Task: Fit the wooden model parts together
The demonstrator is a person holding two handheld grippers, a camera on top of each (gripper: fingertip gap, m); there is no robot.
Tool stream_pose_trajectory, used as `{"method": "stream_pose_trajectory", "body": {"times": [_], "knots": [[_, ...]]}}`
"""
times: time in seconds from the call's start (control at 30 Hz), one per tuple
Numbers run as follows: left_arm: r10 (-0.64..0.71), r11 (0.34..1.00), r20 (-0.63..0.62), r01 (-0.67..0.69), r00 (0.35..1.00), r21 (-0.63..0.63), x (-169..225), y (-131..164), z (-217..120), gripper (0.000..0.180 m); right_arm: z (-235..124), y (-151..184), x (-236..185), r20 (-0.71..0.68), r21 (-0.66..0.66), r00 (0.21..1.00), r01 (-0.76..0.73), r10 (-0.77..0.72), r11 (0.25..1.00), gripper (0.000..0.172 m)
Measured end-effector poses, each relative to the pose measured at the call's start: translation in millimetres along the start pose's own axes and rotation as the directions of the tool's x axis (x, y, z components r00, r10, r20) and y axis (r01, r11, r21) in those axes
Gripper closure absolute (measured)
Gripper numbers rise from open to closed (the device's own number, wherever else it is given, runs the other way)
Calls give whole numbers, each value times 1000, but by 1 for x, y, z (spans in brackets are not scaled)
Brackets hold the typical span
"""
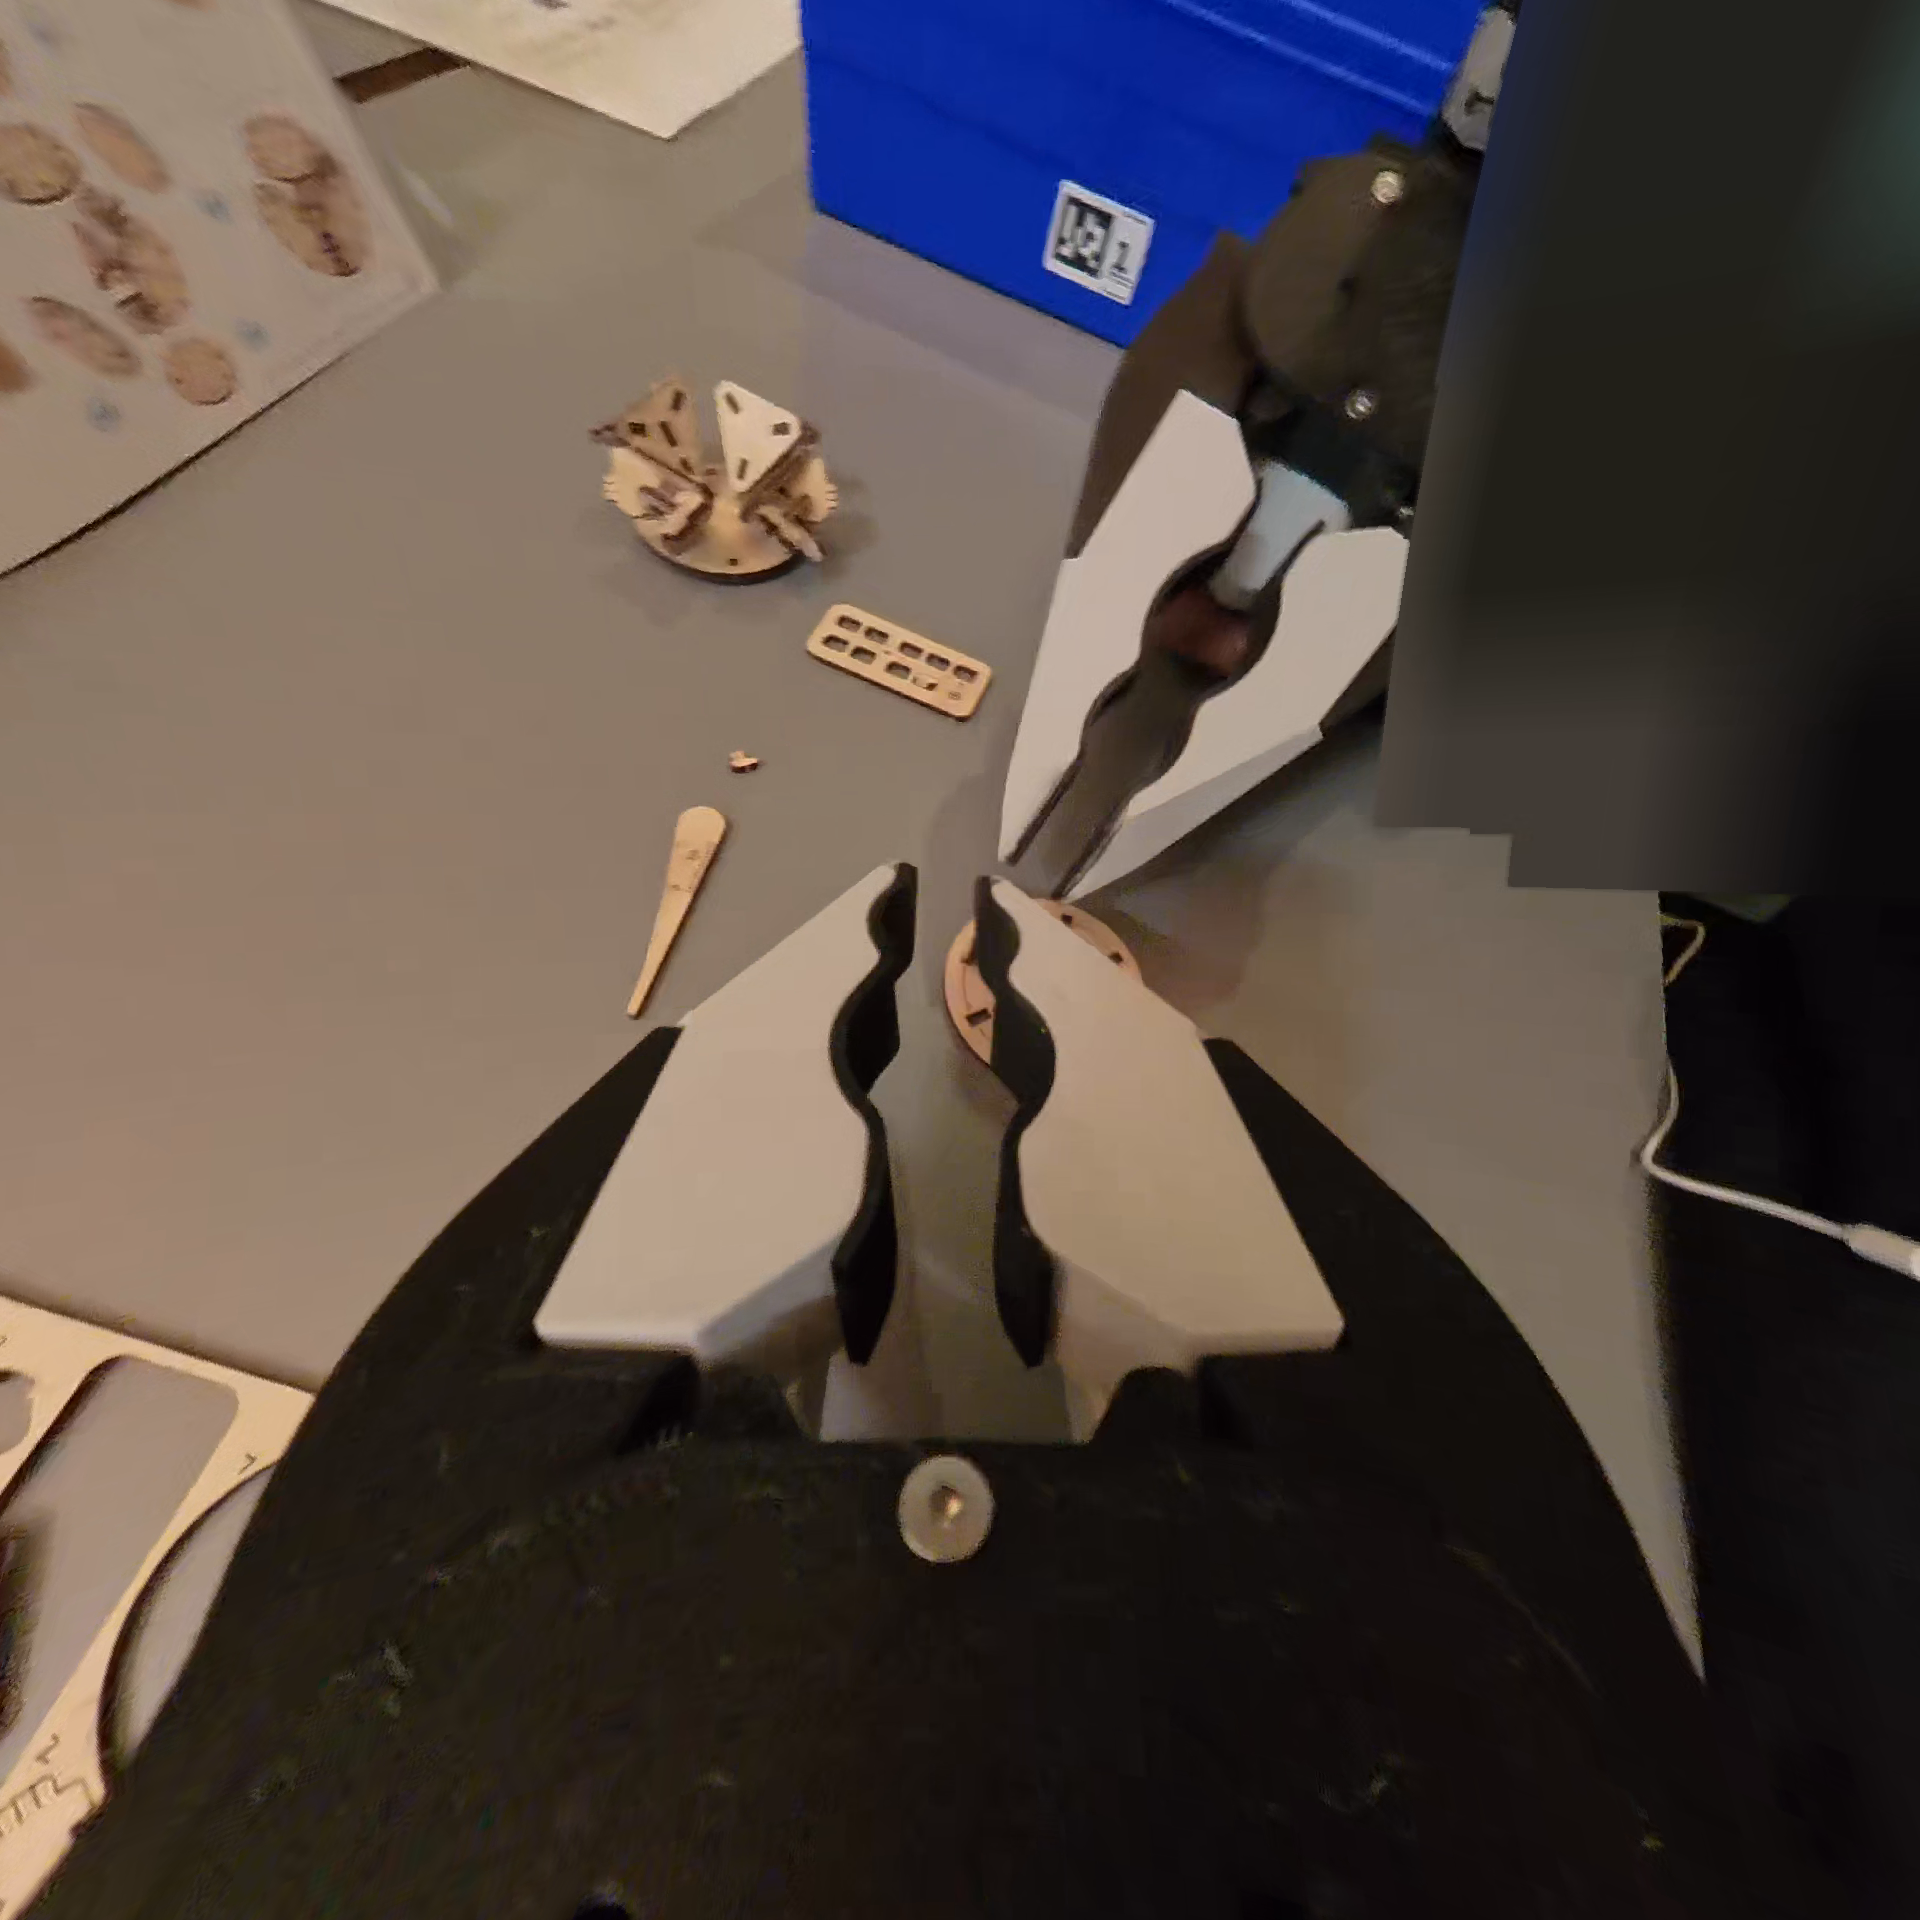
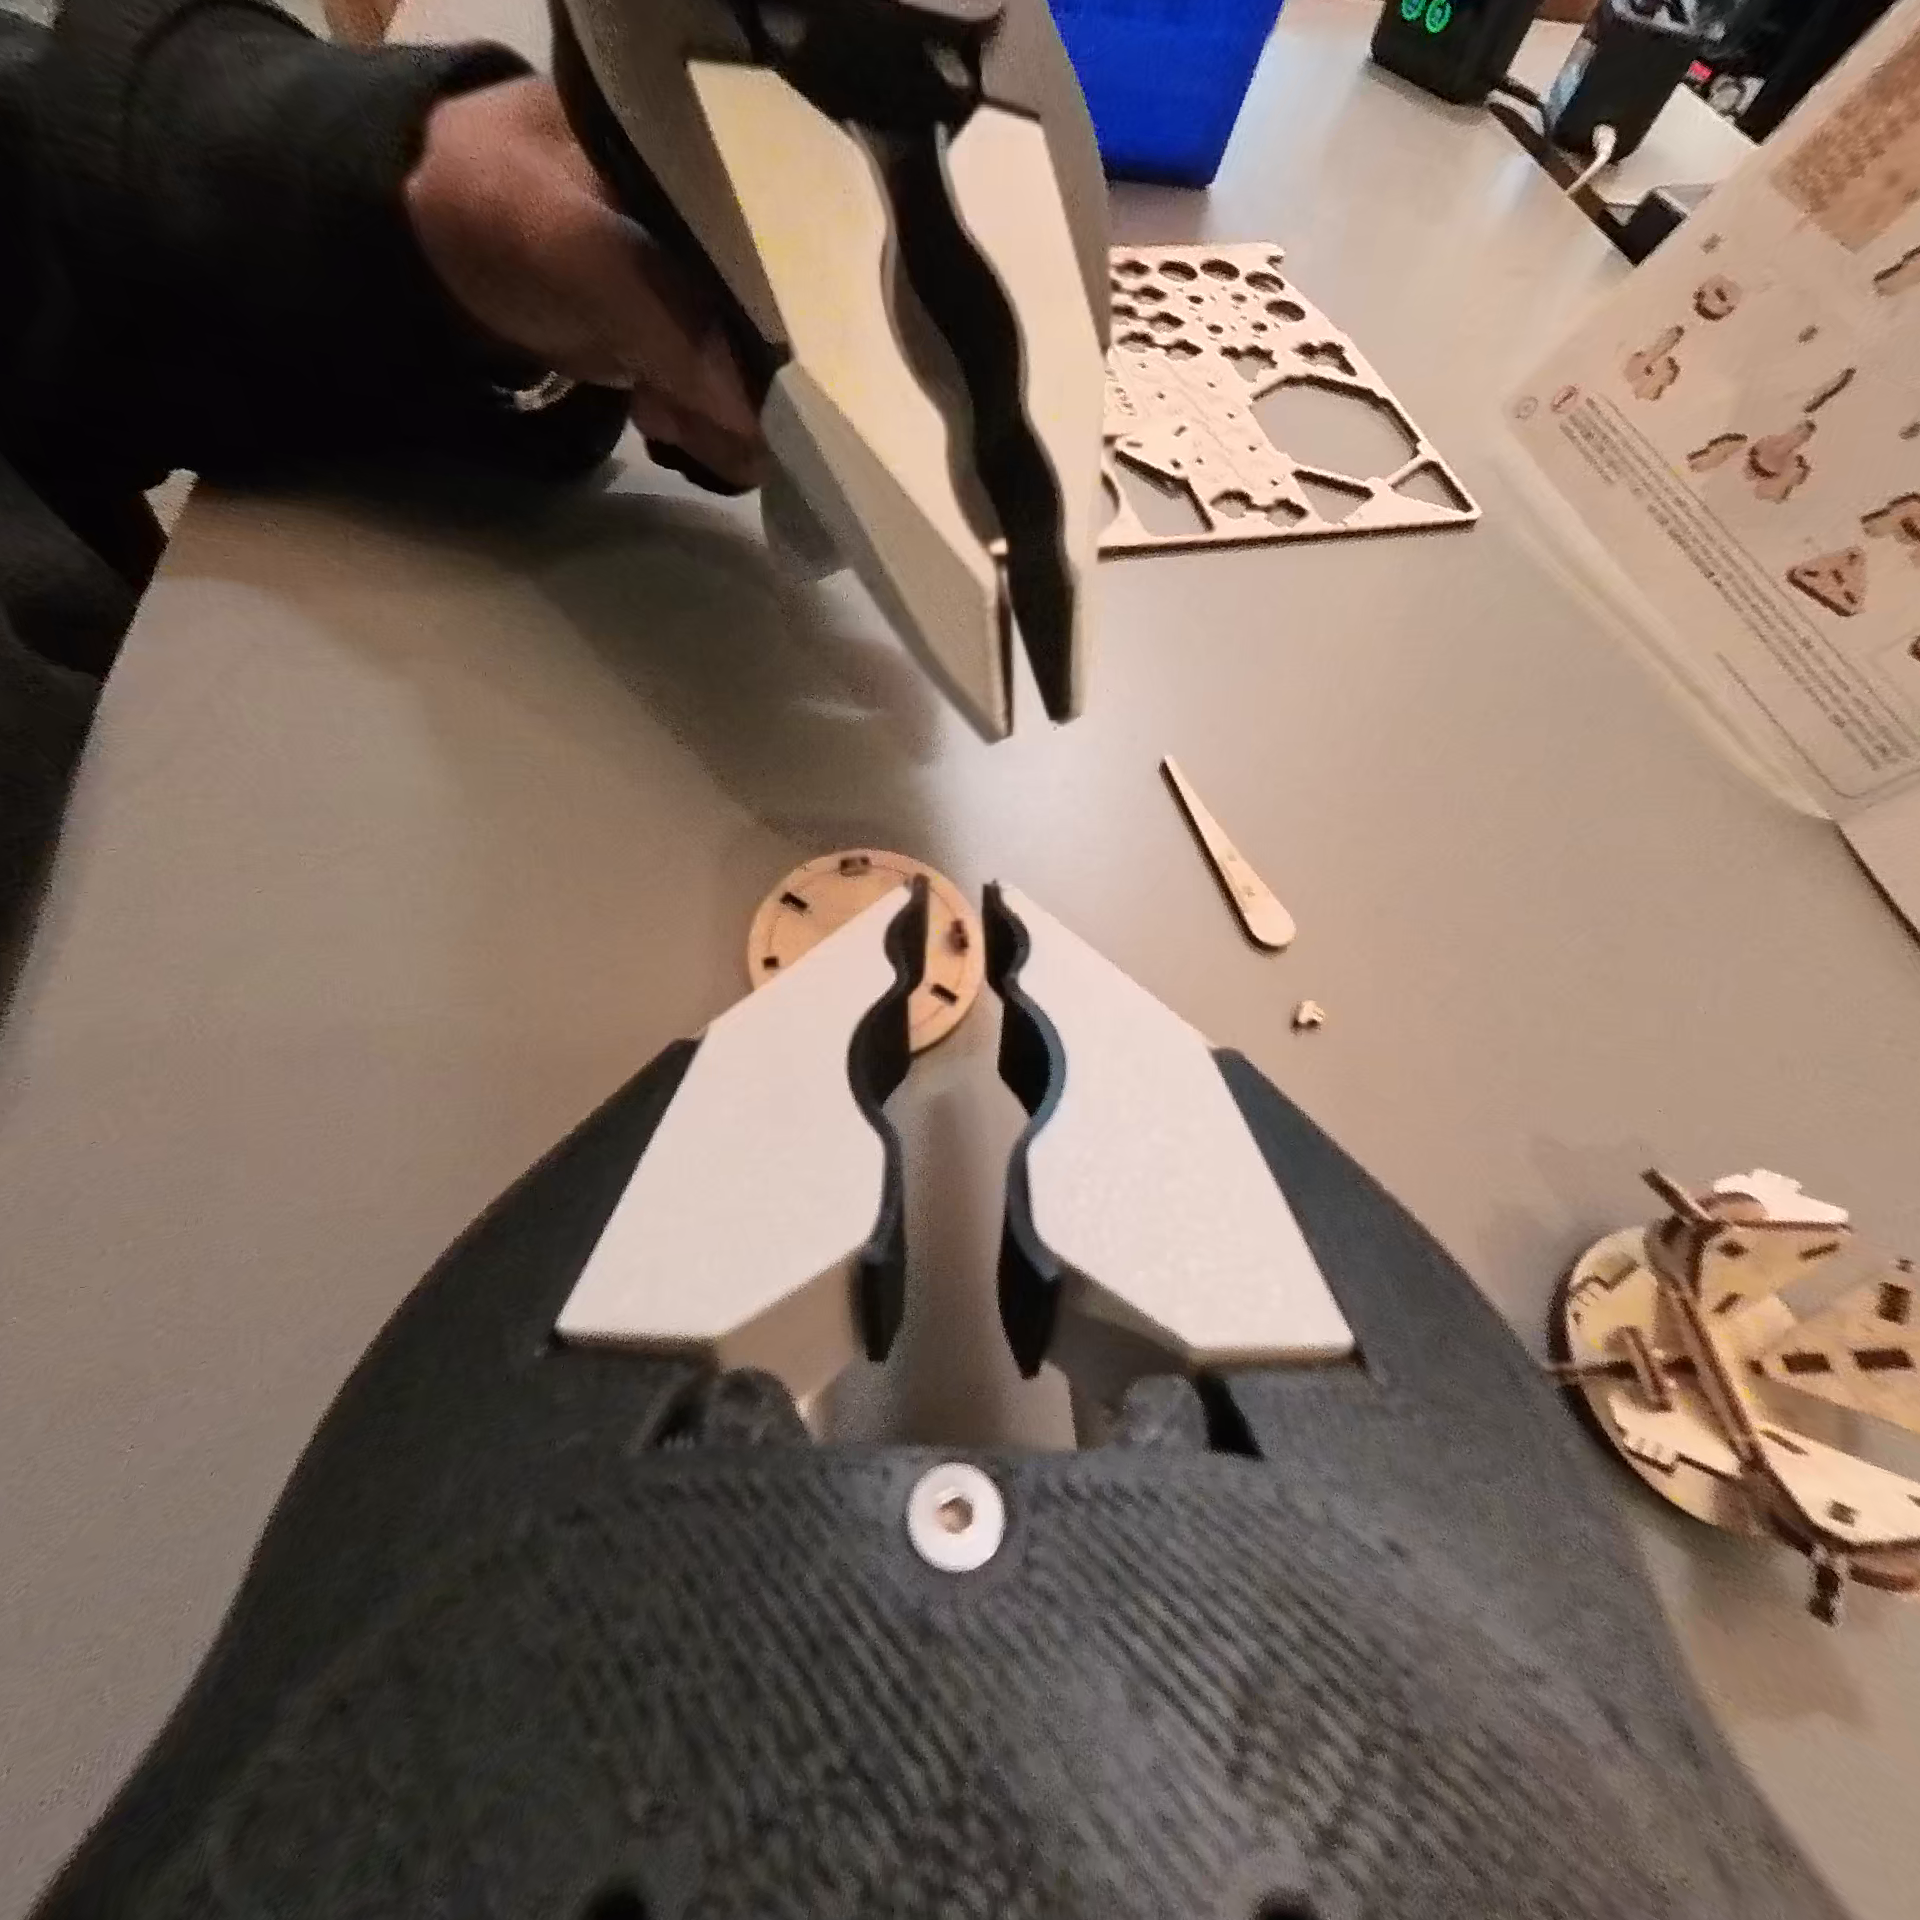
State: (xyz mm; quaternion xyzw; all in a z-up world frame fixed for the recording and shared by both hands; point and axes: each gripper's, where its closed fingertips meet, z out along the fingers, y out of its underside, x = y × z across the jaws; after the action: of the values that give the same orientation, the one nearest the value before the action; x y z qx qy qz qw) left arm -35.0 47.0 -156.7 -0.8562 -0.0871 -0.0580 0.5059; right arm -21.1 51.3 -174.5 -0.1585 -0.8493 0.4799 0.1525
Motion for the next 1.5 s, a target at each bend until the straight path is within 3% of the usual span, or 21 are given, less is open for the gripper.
{"method": "stream_pose_trajectory", "body": {"times": [0.1,0.17,0.23,0.37,0.43,0.6,0.67,0.8,0.87,0.93,1.0,1.03,1.07,1.13,1.23,1.3,1.33,1.4,1.43,1.5], "knots": [[56,998,1,-56,998,-34,3,6,3,164,1,-1,-4,9,2,1000,12,-12,1000,163],[64,995,-24,-65,998,-71,8,12,8,159,1,-3,-6,15,11,1000,17,-17,1000,172],[75,991,-36,-78,997,-106,12,18,13,157,0,-7,-5,8,37,1000,5,-5,999,163],[91,990,-23,-93,996,-105,13,18,12,180,1,-8,-9,15,35,1000,15,-15,999,172],[73,993,-36,-76,997,-87,13,15,11,180,2,-9,-8,1,38,1000,19,-20,999,166],[61,993,-32,-64,998,-99,11,18,13,167,4,-11,-7,-17,41,999,47,-47,998,172],[77,992,-23,-79,997,-101,11,18,13,179,4,-10,-5,-23,38,999,41,-40,998,169],[57,994,-36,-60,998,-90,13,16,13,168,0,-15,-6,-18,71,999,48,-47,996,169],[61,995,-41,-64,997,-82,14,15,11,180,-1,-17,-6,-19,83,999,48,-47,995,172],[66,995,-36,-69,997,-68,14,13,10,180,-1,-16,-3,-42,77,998,52,-49,996,169],[65,996,-13,-66,998,-64,10,12,10,164,0,-12,-1,-46,57,998,49,-46,997,162],[73,995,-11,-74,997,-60,10,11,10,162,0,-12,-1,-44,53,998,48,-46,997,166],[76,995,-17,-77,997,-57,12,11,9,164,-1,-12,-3,-33,60,998,50,-48,997,172],[72,996,-36,-74,997,-58,15,11,10,173,-1,-14,-2,-33,74,999,41,-39,996,166],[72,994,-33,-74,997,-76,14,14,12,162,0,-11,-3,-30,50,998,50,-48,998,167],[69,995,-54,-73,996,-74,18,14,12,180,1,-9,-6,-19,37,998,56,-56,998,172],[72,995,-53,-75,996,-66,18,13,11,180,1,-10,-5,-28,40,998,60,-59,997,172],[72,994,-44,-75,996,-74,16,14,12,176,1,-10,-4,-39,37,997,63,-61,997,161],[74,994,-45,-77,996,-79,16,15,12,178,2,-7,-7,-17,22,998,66,-66,998,172],[77,994,-44,-80,996,-74,16,14,12,179,1,-10,-3,-45,40,997,69,-68,997,171]]}}
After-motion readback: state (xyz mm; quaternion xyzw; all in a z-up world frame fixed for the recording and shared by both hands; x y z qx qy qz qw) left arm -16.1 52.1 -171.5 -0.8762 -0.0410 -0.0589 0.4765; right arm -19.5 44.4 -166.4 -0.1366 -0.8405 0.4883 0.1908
